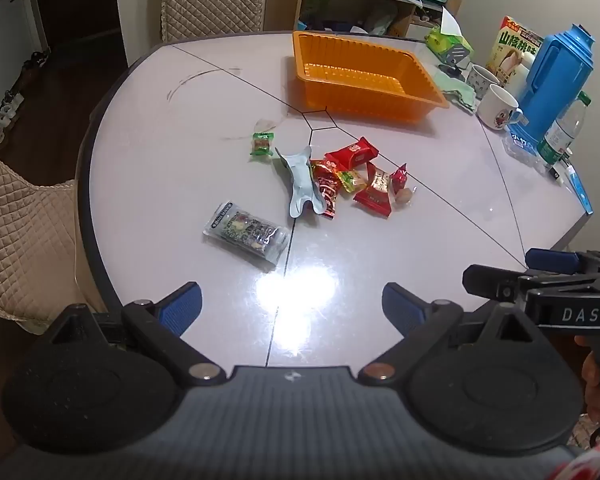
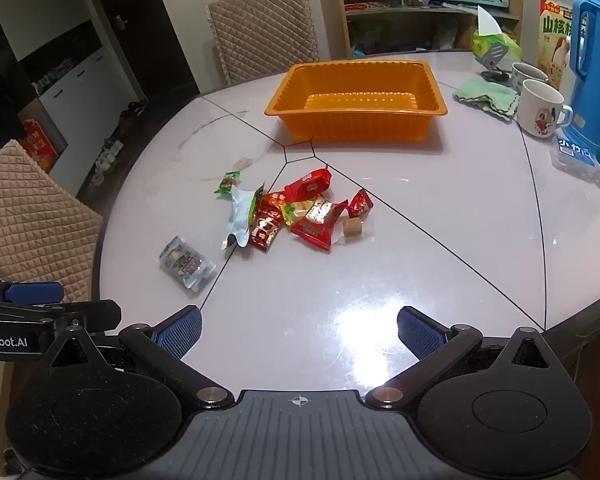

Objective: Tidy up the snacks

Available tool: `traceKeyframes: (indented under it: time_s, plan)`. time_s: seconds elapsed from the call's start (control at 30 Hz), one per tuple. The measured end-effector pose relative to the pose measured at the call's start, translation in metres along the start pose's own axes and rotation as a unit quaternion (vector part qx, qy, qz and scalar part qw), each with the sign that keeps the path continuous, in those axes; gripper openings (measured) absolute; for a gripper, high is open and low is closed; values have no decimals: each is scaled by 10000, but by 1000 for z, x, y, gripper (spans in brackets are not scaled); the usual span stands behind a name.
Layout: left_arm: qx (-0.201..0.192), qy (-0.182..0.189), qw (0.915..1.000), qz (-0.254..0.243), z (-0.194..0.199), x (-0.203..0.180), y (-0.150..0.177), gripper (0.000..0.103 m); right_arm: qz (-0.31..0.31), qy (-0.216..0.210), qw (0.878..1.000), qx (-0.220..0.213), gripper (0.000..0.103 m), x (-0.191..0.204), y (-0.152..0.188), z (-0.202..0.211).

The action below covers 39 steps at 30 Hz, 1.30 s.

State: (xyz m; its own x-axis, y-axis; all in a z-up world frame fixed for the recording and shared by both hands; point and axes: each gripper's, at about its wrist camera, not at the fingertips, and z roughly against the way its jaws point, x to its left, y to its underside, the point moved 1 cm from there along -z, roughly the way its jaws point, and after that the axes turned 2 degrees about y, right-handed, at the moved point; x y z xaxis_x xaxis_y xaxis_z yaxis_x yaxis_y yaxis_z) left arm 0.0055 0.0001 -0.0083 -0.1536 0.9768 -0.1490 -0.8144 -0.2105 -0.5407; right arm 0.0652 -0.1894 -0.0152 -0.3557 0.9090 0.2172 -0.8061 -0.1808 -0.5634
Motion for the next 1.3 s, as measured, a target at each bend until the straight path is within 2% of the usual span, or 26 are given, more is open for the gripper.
traceKeyframes:
  time_s: [0.3,1.3]
  plan:
    - [-30,16,10000,-15,3,0,7,96,-2,-24,10000,-29,103,-2,-1,2]
    - [61,3,10000,-11,-6,-2,-3,96,-13,-37,10000,-21,103,-1,-6,0]
